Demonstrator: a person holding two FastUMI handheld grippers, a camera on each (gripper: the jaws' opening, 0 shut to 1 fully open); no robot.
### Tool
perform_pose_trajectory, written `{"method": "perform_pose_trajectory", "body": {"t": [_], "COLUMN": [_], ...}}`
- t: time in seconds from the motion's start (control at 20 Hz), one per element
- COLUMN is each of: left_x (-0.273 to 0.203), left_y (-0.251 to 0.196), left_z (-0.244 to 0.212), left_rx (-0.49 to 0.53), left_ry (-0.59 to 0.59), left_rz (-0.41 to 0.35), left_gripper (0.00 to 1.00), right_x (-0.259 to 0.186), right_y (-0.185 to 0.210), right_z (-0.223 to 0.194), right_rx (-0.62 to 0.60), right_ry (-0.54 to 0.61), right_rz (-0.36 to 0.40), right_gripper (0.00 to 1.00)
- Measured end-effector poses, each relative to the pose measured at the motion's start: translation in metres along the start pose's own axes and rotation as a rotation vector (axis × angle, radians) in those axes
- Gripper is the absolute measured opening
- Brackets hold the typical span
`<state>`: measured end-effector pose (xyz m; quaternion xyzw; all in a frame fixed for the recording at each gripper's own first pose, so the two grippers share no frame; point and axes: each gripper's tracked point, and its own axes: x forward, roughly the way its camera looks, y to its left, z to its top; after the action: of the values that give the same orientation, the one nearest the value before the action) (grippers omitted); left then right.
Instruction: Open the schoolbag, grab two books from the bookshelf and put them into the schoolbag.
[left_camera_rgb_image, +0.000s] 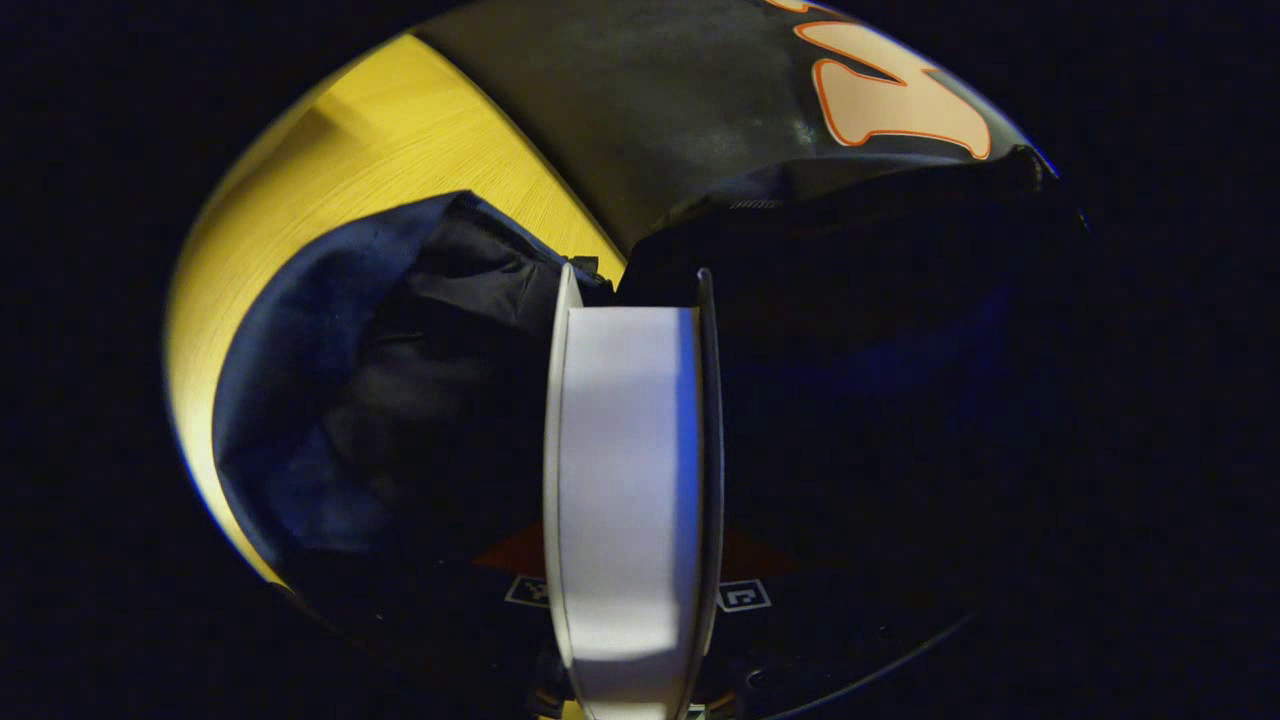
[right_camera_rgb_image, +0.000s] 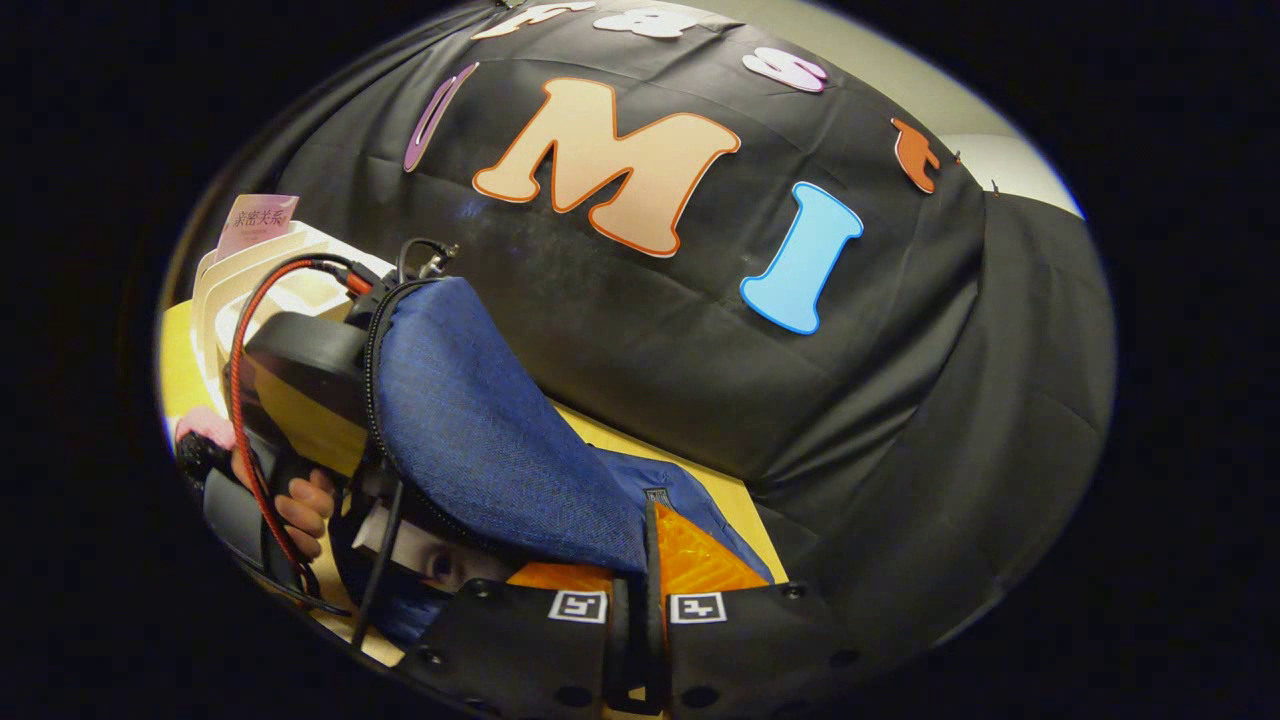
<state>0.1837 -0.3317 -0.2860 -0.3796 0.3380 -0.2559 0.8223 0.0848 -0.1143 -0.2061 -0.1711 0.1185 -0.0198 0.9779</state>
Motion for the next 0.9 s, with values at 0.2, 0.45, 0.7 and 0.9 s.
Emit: {"method": "perform_pose_trajectory", "body": {"t": [0.2, 0.45, 0.7, 0.9], "left_x": [0.008, -0.021, -0.066, -0.086], "left_y": [0.015, 0.039, 0.034, 0.025], "left_z": [0.001, 0.002, -0.004, -0.014], "left_rx": [-0.008, 0.027, 0.137, 0.236], "left_ry": [-0.001, 0.031, 0.066, 0.126], "left_rz": [0.039, 0.147, 0.196, 0.221], "left_gripper": [0.41, 0.69, 0.82, 0.95], "right_x": [0.002, 0.005, 0.004, 0.002], "right_y": [-0.001, -0.004, -0.002, 0.001], "right_z": [-0.003, -0.005, -0.008, -0.009], "right_rx": [0.002, 0.035, 0.016, 0.006], "right_ry": [0.011, 0.025, 0.034, 0.04], "right_rz": [-0.004, -0.014, -0.005, -0.004], "right_gripper": [0.09, 0.09, 0.09, 0.09]}}
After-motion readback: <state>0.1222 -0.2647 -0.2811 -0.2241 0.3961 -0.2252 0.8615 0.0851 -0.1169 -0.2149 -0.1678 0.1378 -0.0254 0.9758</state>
